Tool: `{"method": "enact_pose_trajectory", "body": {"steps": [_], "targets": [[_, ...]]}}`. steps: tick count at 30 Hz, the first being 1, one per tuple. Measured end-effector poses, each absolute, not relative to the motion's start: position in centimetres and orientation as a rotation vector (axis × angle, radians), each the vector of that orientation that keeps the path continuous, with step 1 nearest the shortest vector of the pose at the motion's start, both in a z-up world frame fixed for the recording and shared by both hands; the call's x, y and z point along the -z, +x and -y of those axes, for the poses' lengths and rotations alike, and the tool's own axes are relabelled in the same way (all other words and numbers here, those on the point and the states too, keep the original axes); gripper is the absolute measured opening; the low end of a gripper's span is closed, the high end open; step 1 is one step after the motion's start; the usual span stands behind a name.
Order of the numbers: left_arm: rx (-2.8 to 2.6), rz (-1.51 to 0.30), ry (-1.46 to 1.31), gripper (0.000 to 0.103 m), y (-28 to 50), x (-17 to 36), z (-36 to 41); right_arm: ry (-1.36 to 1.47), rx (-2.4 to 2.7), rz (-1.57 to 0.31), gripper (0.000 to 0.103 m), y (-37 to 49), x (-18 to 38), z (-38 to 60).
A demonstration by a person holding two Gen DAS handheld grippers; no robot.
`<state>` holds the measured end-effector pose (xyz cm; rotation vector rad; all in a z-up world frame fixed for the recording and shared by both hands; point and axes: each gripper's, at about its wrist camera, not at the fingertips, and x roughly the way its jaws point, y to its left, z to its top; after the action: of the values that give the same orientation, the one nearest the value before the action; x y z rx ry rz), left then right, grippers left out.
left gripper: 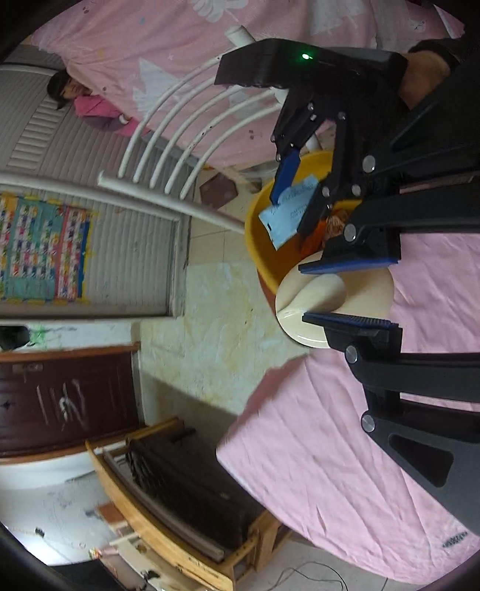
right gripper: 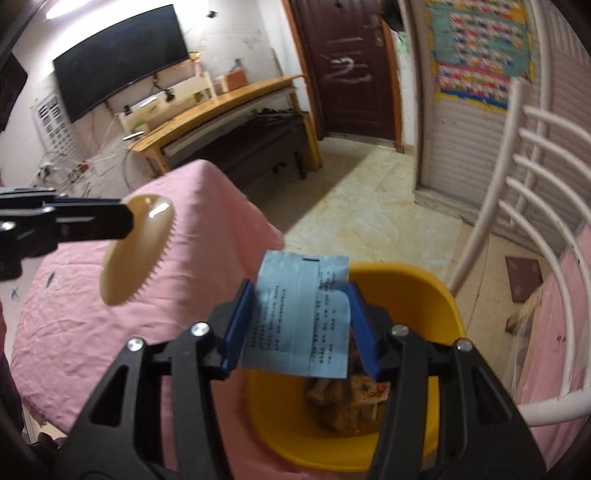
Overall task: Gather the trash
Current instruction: 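Carry the lid and paper slip to the yellow bin and open both tools, then withdraw both open tools from the bin back over the table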
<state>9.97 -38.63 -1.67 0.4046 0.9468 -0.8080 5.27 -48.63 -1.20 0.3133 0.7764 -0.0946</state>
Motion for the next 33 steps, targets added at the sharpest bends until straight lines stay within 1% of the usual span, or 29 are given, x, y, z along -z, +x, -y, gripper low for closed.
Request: {"method": "enact_pose_trajectory", "body": {"steps": [5, 10, 15, 16, 17, 18, 19, 21, 22, 23, 24, 26, 28, 31, 33], "targets": [[0.829, -1.011, 0.447, 0.016, 9.9, 5.0, 42.8, 0.347, 0.117, -0.827, 0.049, 4.6, 4.4, 51.4], [0.819, -1.062, 0.478, 0.016, 10.3, 7.8, 44.9, 0.383, 0.136, -0.867, 0.049, 4.6, 7.4, 53.2], [0.832, -1.13, 0.467, 0.017, 10.9, 9.7, 46.0, 0.399, 0.149, -0.895, 0.051, 4.6, 9.0, 54.1], [0.827, -1.134, 0.472, 0.017, 10.8, 9.7, 46.2, 0.403, 0.15, -0.901, 0.056, 4.5, 9.2, 54.2], [0.821, -1.134, 0.477, 0.017, 10.9, 9.9, 46.4, 0.404, 0.153, -0.903, 0.065, 4.4, 9.3, 54.2], [0.823, -1.138, 0.474, 0.017, 11.0, 10.1, 46.5, 0.401, 0.159, -0.903, 0.068, 4.3, 9.3, 54.2], [0.828, -1.143, 0.47, 0.018, 11.0, 10.1, 46.5, 0.398, 0.165, -0.905, 0.074, 4.2, 9.4, 54.2], [0.824, -1.139, 0.47, 0.022, 11.0, 10.0, 46.4, 0.398, 0.167, -0.901, 0.077, 4.0, 9.2, 54.3], [0.825, -1.138, 0.463, 0.025, 11.0, 9.8, 46.2, 0.396, 0.169, -0.901, 0.077, 4.0, 9.2, 54.4], [0.826, -1.136, 0.456, 0.031, 11.0, 9.6, 46.0, 0.393, 0.171, -0.902, 0.077, 3.9, 9.1, 54.4], [0.824, -1.128, 0.45, 0.036, 11.0, 9.3, 45.7, 0.391, 0.175, -0.9, 0.077, 3.8, 8.9, 54.4], [0.832, -1.113, 0.43, 0.056, 10.9, 8.6, 45.3, 0.388, 0.178, -0.9, 0.077, 3.6, 8.6, 54.2], [0.83, -1.083, 0.412, 0.066, 10.6, 7.6, 44.3, 0.383, 0.179, -0.896, 0.079, 3.4, 8.2, 54.0], [0.81, -1.012, 0.382, 0.072, 10.0, 5.8, 42.0, 0.372, 0.177, -0.88, 0.088, 3.2, 7.3, 53.3], [0.771, -0.955, 0.366, 0.075, 9.6, 4.7, 39.7, 0.363, 0.17, -0.864, 0.088, 3.2, 6.3, 52.3]]}}
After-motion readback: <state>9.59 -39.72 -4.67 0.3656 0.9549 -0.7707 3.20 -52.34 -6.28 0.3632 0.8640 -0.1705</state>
